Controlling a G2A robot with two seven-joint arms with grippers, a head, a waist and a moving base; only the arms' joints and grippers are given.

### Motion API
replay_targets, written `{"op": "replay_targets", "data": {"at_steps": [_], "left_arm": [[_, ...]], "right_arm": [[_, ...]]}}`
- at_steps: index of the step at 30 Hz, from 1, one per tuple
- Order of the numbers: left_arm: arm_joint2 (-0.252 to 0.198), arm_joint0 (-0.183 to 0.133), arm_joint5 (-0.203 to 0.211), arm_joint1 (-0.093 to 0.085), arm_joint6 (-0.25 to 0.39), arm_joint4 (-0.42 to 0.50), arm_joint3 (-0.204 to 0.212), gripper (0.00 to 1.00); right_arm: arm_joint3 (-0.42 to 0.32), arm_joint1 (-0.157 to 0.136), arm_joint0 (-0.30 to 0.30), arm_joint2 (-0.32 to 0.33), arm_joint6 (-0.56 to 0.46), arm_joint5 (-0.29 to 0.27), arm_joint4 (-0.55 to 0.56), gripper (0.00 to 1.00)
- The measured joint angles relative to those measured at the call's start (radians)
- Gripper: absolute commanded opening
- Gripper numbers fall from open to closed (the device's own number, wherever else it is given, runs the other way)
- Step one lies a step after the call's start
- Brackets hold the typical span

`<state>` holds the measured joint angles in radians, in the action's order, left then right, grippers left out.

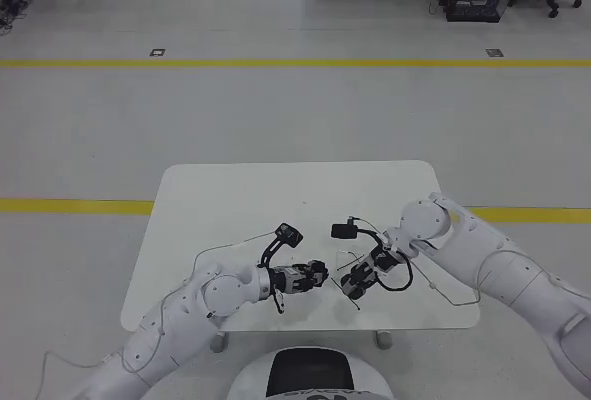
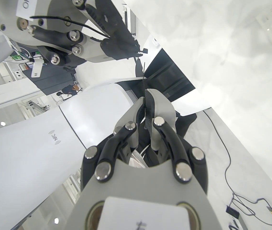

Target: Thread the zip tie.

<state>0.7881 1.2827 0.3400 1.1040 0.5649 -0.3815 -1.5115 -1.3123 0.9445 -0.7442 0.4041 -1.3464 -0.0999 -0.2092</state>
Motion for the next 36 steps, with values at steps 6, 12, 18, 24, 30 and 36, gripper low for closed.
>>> {"op": "replay_targets", "data": {"at_steps": [6, 12, 18, 24, 30, 36], "left_arm": [[0.0, 0.0, 0.0, 0.0, 0.0, 0.0, 0.0, 0.0], [0.0, 0.0, 0.0, 0.0, 0.0, 0.0, 0.0, 0.0], [0.0, 0.0, 0.0, 0.0, 0.0, 0.0, 0.0, 0.0], [0.0, 0.0, 0.0, 0.0, 0.0, 0.0, 0.0, 0.0], [0.0, 0.0, 0.0, 0.0, 0.0, 0.0, 0.0, 0.0], [0.0, 0.0, 0.0, 0.0, 0.0, 0.0, 0.0, 0.0]], "right_arm": [[0.008, 0.006, -0.006, 0.01, -0.007, -0.004, 0.006, 0.0], [0.011, 0.012, -0.009, 0.02, -0.013, -0.007, 0.015, 0.0], [0.01, 0.018, -0.013, 0.028, -0.02, -0.004, 0.022, 0.0], [0.013, 0.024, -0.017, 0.037, -0.025, 0.0, 0.028, 0.0], [0.017, 0.03, -0.019, 0.043, -0.031, 0.005, 0.034, 0.0], [0.022, 0.037, -0.022, 0.048, -0.036, 0.011, 0.041, 0.0]]}}
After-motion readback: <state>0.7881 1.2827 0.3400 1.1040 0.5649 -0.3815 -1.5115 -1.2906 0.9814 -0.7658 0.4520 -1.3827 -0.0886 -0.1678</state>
